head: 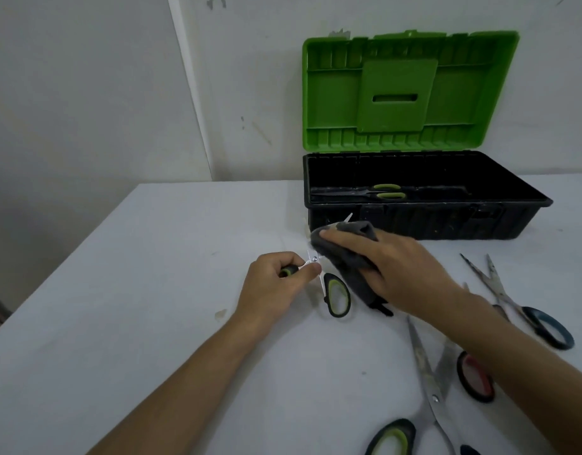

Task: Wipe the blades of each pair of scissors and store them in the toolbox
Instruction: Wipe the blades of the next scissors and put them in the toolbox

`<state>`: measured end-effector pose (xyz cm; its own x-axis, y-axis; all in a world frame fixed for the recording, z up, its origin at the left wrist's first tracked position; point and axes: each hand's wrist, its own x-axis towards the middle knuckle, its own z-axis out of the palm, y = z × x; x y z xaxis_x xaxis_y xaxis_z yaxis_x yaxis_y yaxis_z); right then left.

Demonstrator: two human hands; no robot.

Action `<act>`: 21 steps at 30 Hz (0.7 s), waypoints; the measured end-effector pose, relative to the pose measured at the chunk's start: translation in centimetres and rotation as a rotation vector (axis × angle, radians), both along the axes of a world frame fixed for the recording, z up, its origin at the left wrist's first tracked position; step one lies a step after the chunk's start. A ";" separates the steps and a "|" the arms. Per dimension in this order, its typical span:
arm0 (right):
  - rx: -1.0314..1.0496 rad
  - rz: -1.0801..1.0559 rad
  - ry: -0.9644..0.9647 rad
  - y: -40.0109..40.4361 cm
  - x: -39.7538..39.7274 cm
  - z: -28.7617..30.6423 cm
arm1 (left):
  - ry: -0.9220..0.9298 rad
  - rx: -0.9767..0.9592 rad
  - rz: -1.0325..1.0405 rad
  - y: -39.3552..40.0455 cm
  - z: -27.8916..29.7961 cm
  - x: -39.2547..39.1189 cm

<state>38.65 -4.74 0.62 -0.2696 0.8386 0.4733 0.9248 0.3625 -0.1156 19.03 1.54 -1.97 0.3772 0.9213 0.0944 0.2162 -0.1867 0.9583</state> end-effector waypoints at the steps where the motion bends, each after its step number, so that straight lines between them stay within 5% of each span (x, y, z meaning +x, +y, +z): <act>1: -0.006 -0.023 0.002 0.2 0.4 0.0 | 0.008 0.008 -0.004 -0.1 0.0 -0.1; 5: 0.119 -0.241 0.029 0.3 2.7 1.4 | 0.054 0.021 -0.015 -0.2 0.1 0.3; 12: -0.028 0.001 -0.081 0.2 0.9 0.9 | 0.013 0.028 -0.012 -0.1 0.0 0.3; 18: 0.146 -0.227 0.054 0.2 3.7 2.3 | -0.005 0.004 -0.042 0.1 0.0 0.2; 21: 0.161 -0.163 0.142 0.0 3.3 2.8 | -0.031 -0.002 -0.023 0.2 0.1 0.3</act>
